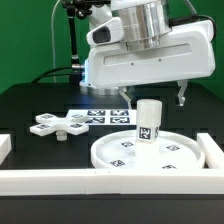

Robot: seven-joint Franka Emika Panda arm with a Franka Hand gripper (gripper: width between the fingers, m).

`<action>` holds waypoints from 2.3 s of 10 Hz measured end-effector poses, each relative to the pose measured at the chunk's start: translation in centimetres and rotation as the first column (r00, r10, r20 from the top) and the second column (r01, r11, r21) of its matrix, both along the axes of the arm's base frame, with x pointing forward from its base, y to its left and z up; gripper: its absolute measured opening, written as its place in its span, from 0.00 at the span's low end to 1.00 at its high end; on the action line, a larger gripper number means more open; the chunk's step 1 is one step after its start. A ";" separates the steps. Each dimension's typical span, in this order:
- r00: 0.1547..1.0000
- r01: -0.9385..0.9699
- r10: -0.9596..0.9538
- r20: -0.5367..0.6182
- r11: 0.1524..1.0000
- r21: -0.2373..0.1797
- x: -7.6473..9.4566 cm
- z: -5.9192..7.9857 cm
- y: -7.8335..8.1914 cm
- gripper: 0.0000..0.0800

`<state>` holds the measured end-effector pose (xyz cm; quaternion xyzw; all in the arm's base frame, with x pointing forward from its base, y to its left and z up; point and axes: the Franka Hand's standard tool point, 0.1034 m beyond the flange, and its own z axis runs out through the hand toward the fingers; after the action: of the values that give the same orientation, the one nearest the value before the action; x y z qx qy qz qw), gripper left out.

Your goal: Assemble round table

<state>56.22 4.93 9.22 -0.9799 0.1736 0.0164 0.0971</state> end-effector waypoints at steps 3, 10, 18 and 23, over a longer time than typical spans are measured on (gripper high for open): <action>0.943 -0.325 0.330 0.052 0.942 -0.082 0.4 0.2 0.0 0.81; 0.638 -0.752 0.765 0.090 0.644 -0.144 0.6 0.1 -0.4 0.81; 0.010 -0.962 1.000 0.016 0.014 -0.273 0.6 -0.6 0.0 0.81; -0.316 -0.911 0.947 -0.053 -0.319 -0.262 0.6 -0.9 -0.5 0.81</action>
Offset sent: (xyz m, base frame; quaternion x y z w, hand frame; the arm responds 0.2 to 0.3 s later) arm 0.0076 -0.0048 0.0117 -0.0649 0.0143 -0.3752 0.9246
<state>56.83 4.46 8.32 -0.7158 -0.6970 -0.0195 -0.0377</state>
